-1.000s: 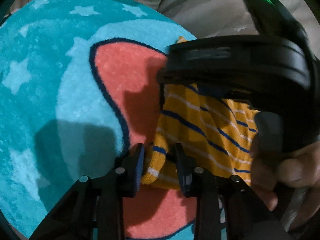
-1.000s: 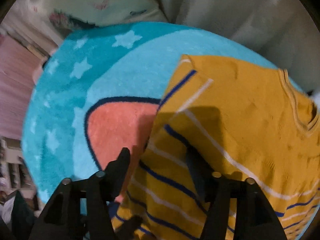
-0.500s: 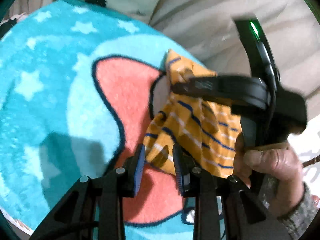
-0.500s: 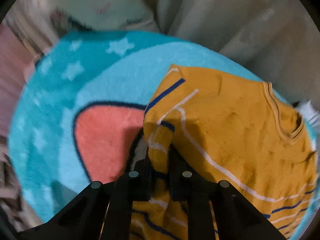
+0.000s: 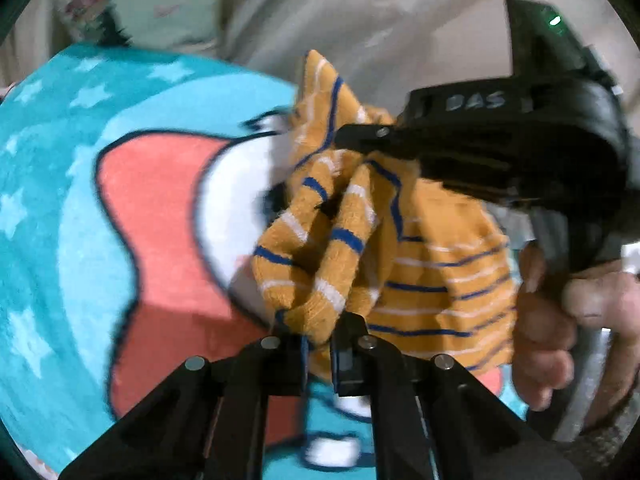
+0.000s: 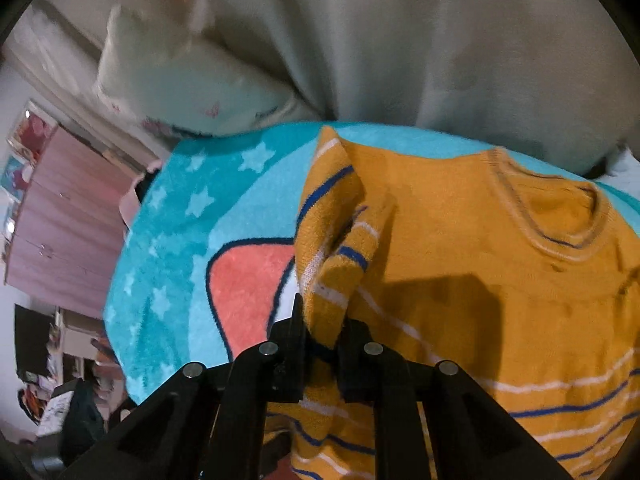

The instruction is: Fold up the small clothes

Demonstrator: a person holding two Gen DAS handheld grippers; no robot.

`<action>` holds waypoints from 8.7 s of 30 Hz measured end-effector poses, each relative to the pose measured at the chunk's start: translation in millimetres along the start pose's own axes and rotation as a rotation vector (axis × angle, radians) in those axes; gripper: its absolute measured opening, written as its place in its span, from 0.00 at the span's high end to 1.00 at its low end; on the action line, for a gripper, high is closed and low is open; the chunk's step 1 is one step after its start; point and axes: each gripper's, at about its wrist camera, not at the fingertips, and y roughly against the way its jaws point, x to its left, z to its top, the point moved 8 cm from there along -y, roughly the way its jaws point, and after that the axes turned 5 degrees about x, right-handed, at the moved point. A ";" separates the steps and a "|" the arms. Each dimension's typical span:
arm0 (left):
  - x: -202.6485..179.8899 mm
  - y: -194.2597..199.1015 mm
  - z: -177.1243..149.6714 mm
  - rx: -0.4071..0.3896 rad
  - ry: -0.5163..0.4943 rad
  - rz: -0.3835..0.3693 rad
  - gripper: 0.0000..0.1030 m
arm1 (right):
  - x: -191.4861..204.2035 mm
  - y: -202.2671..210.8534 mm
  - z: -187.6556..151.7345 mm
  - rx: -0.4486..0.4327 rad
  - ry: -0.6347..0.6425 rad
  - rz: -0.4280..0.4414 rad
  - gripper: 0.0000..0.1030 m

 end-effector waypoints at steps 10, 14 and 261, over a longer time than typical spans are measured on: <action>-147.9 10.0 -40.4 0.005 -0.281 -0.090 0.90 | -159.4 121.2 -45.3 -0.164 -0.238 -0.054 0.89; -132.7 -0.7 -57.5 0.052 -0.261 -0.029 0.89 | -237.1 129.0 -83.1 -0.166 -0.382 -0.147 0.89; -51.4 -6.9 -24.6 -0.056 -0.031 0.247 0.10 | -230.3 177.2 -146.2 -0.310 -0.325 -0.231 0.30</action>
